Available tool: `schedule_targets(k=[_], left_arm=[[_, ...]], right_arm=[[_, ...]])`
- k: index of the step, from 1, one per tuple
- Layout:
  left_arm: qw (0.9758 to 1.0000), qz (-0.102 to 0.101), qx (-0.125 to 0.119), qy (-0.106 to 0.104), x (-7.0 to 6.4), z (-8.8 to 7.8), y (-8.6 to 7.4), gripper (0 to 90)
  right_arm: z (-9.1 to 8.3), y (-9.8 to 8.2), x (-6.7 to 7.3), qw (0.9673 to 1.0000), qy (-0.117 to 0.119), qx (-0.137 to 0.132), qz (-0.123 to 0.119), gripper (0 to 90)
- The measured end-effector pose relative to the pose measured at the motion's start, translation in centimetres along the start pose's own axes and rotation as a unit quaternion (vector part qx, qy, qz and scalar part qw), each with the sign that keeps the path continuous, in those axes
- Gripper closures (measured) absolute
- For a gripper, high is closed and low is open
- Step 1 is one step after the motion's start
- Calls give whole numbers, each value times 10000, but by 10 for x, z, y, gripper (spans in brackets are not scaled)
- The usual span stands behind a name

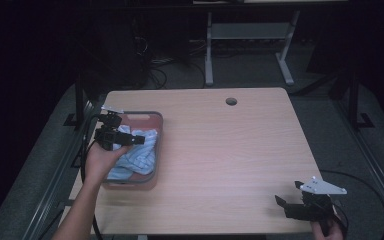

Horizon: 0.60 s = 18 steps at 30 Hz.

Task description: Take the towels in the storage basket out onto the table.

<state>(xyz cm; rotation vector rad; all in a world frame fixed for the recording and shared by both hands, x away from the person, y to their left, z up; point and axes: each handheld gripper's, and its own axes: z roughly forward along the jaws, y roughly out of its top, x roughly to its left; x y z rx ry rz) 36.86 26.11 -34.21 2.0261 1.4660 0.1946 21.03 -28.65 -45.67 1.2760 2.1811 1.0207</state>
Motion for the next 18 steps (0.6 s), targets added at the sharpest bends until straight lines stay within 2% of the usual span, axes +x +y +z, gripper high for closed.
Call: schedule_targets(k=[2,3,10,16,18], left_arm=[[9999,-13,4,127,3,0,-2,223],[9999,-56,13,104,5,0,-3,224],[9994,-158,112,290,14,5,-10,211],[9982,-333,293,403,25,15,-19,188],[9974,-372,420,455,28,22,-23,188]], right_arm=[[0,0,1,10000,9,19,-21,138],[1,0,1,10000,18,18,-13,138],[1,1,3,10000,54,10,-5,138],[1,2,4,10000,51,-2,-37,138],[2,2,4,10000,69,4,-54,138]])
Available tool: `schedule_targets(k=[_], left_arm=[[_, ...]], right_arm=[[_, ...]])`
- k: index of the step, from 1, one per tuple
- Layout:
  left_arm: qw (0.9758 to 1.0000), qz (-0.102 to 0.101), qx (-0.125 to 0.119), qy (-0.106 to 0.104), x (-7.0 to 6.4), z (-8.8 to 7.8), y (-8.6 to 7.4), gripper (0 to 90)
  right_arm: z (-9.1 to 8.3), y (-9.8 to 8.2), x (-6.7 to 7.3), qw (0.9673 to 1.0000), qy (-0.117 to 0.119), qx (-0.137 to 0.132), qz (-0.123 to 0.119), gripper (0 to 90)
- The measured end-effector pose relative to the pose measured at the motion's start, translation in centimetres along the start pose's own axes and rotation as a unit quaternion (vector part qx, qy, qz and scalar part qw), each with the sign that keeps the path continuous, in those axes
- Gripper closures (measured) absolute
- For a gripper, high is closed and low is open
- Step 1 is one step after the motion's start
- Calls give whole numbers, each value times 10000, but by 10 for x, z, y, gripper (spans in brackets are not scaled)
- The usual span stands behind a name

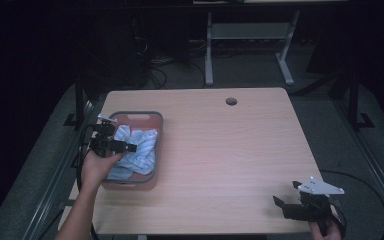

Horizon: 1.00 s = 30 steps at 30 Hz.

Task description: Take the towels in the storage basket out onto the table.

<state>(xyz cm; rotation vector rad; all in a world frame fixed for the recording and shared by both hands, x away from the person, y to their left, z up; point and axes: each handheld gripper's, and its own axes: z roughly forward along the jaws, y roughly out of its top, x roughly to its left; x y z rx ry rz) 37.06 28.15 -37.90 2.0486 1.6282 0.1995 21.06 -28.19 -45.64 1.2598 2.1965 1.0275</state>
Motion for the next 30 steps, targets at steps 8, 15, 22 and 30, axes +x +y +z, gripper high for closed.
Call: schedule_targets(k=[8,15,22,30], left_arm=[[9987,74,473,185,1,25,-2,194],[9958,202,769,445,-7,38,3,215],[9906,325,1100,743,-10,47,3,276],[9822,641,1444,1020,-18,50,10,426]], right_arm=[[2,2,3,10000,47,-7,-88,138],[1,1,1,10000,23,-21,-65,138],[2,1,3,9999,56,-7,-109,138],[2,2,3,9999,48,-32,-120,138]])
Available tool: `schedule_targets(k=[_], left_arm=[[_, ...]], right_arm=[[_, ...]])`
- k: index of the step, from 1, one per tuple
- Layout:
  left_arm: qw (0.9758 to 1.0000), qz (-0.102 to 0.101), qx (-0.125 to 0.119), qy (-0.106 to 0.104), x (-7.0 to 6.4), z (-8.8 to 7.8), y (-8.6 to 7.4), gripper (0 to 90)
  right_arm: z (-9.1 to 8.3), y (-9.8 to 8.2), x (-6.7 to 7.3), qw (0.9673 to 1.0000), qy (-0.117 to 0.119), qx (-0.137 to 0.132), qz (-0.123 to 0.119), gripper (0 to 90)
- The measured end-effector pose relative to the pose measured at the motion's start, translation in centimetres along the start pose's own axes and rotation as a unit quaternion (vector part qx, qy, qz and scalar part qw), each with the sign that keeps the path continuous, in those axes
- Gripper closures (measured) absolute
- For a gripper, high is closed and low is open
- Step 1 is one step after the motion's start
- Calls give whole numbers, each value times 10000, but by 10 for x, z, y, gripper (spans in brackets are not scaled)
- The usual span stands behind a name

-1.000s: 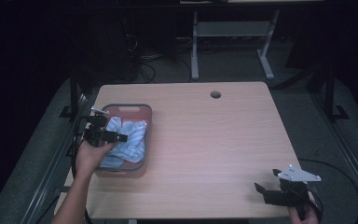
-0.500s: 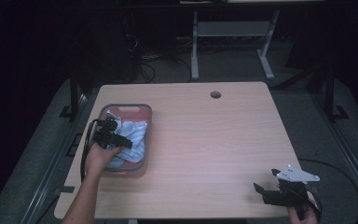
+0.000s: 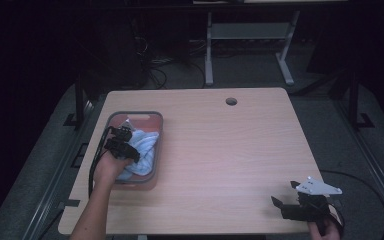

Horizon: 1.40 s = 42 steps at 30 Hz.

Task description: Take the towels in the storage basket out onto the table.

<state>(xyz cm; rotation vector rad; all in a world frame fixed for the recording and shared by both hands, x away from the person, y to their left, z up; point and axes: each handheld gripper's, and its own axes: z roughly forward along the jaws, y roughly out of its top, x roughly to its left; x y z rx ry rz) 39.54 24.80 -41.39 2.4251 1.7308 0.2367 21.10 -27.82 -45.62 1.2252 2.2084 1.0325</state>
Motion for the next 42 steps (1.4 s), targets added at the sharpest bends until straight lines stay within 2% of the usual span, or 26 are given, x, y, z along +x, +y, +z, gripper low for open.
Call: schedule_targets(k=[6,13,18,22,24,27,28,29,30,31,32,36,37,41,42], left_arm=[[9998,90,112,140,-4,2,4,525],[9999,43,100,47,-2,-2,3,625],[9998,-37,-23,-177,4,-8,1,651],[9984,-66,-325,-448,8,-22,-5,662],[9980,-73,-393,-492,10,-25,-6,663],[9935,-199,-776,-806,15,-38,-14,663],[9935,-199,-776,-806,15,-38,-14,663],[9915,-222,-897,-919,17,-44,-17,663],[9908,-230,-928,-959,17,-46,-18,663],[9908,-230,-928,-959,17,-46,-18,662],[9895,-201,-997,-1022,17,-51,-21,661],[9887,-116,-1101,-1012,17,-60,-25,661],[9871,-143,-1194,-1060,19,-65,-27,661],[9833,-238,-1367,-1176,25,-76,-29,661],[9833,-238,-1367,-1176,25,-76,-29,660]], right_arm=[[1,1,0,10000,25,11,-20,138],[1,0,0,10000,26,9,-24,138],[0,0,-2,10000,23,-5,15,138],[-2,0,-4,10000,-2,-13,83,138],[-2,0,-4,10000,-7,-22,92,138],[-3,0,-4,9999,-41,-27,130,138],[-3,0,-4,9999,-53,-39,126,138],[-4,0,-4,9999,-50,-38,127,138],[-4,0,-4,9999,-51,-47,120,138],[-4,0,-4,9999,-51,-47,120,138],[-4,0,-4,9999,-62,-51,121,138],[-4,0,-5,9999,-81,-62,108,138],[-4,0,-5,9999,-84,-58,115,138],[-5,1,-6,9998,-98,-57,132,138],[-5,1,-6,9998,-98,-57,132,138]])
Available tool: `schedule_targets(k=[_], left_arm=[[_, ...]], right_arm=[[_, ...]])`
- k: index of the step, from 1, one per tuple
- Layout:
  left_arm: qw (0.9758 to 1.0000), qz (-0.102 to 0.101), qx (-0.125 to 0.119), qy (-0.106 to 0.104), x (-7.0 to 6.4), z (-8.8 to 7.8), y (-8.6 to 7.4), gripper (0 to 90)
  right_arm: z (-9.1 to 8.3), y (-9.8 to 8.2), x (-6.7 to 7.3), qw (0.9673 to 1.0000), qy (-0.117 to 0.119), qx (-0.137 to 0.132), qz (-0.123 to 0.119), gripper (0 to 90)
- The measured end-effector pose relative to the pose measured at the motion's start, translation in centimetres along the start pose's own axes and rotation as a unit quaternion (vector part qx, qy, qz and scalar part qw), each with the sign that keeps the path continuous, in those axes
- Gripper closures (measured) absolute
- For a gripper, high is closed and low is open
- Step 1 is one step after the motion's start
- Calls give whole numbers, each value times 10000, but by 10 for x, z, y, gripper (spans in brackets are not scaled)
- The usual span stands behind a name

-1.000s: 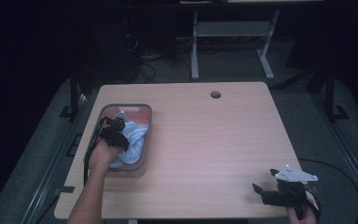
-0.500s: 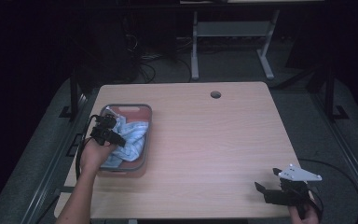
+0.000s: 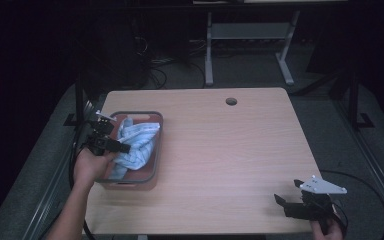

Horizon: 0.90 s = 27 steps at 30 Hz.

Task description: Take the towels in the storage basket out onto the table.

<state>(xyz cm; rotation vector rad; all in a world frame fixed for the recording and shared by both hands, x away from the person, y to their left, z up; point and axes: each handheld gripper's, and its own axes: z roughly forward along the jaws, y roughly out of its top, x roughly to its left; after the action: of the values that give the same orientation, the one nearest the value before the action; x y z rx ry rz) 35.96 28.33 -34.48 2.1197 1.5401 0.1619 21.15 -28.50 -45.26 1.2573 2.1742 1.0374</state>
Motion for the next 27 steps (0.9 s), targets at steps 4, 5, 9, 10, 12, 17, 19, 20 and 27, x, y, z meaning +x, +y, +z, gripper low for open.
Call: schedule_targets(k=[4,5,9,10,12,17,19,20,27], left_arm=[[9997,-77,-205,-147,1,-12,1,660],[9995,-95,-227,-179,2,-15,2,660],[9992,-128,-309,-216,2,-21,2,660],[9992,-128,-309,-216,2,-21,2,660],[9990,-148,-350,-250,4,-25,3,660],[9984,-207,-435,-298,4,-30,5,660],[9984,-203,-435,-305,4,-30,5,659],[9982,-216,-463,-329,4,-31,6,659],[9976,-167,-566,-371,-3,-43,14,657]], right_arm=[[0,0,-1,10000,-14,-19,23,138],[0,0,-1,10000,-16,-21,18,138],[1,0,-1,10000,-10,-19,21,138],[1,0,-1,10000,-10,-19,21,138],[2,1,-1,10000,-3,-6,36,138],[3,2,-1,10000,11,-5,3,138],[3,2,-1,10000,14,-6,-1,138],[4,2,-1,10000,11,-12,-14,138],[4,3,-2,10000,43,-14,-43,138]])
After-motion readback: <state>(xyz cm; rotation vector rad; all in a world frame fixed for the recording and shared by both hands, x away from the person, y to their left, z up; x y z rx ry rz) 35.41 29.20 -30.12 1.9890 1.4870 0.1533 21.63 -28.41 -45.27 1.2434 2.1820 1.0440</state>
